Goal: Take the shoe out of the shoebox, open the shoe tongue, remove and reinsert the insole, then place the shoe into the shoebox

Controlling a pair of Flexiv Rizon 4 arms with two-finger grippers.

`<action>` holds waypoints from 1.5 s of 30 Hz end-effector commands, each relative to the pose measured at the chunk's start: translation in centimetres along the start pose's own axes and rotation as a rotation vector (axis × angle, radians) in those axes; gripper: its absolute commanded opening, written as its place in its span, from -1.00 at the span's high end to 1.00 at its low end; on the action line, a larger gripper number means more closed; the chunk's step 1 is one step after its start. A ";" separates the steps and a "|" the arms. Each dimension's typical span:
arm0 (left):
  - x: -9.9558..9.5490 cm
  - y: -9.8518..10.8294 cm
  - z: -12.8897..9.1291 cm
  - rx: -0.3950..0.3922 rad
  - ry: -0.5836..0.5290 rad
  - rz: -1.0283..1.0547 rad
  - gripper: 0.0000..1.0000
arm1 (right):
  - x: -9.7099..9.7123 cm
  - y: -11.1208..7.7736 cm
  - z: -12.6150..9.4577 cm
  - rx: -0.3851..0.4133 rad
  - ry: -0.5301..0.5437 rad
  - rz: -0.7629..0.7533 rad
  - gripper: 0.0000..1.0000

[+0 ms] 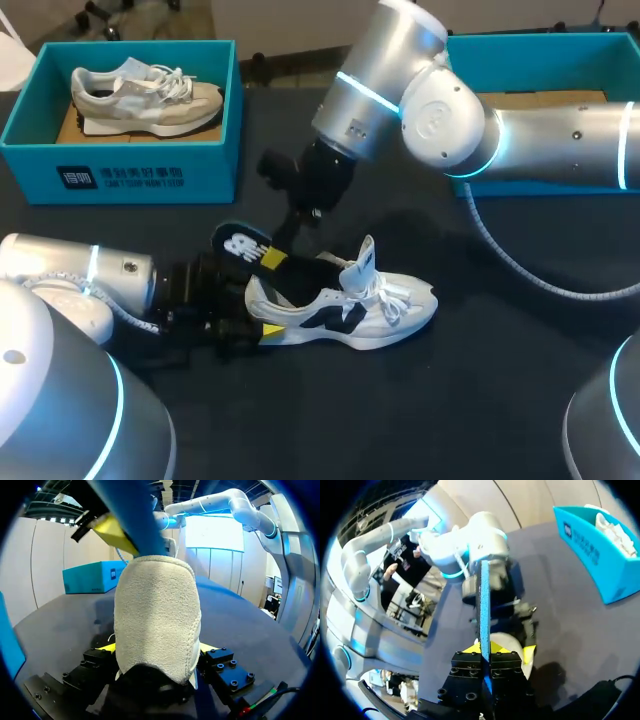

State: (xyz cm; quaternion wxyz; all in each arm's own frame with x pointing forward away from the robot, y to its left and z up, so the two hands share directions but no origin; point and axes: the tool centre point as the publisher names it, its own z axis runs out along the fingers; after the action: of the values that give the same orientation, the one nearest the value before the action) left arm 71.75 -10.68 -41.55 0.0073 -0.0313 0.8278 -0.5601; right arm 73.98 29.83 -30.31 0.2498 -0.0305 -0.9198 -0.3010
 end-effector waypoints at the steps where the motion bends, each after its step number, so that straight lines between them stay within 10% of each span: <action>1: 0.1 -0.1 0.1 -0.001 -0.002 -0.001 1.00 | 0.8 0.1 -1.2 -0.053 -0.038 -0.003 1.00; 24: 0.1 -0.1 0.1 -0.001 -0.002 -0.001 1.00 | -0.4 6.1 -7.0 -0.326 -0.245 -0.082 1.00; 45: 0.1 -0.1 0.1 -0.001 -0.002 -0.001 1.00 | -0.3 6.4 -7.6 -0.352 -0.257 -0.081 1.00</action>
State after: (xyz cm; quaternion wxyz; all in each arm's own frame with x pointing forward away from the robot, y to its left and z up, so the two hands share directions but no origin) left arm 71.75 -10.71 -41.54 0.0073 -0.0311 0.8278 -0.5601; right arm 78.94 30.85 -21.99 0.1069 -0.0718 -0.8823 -0.4528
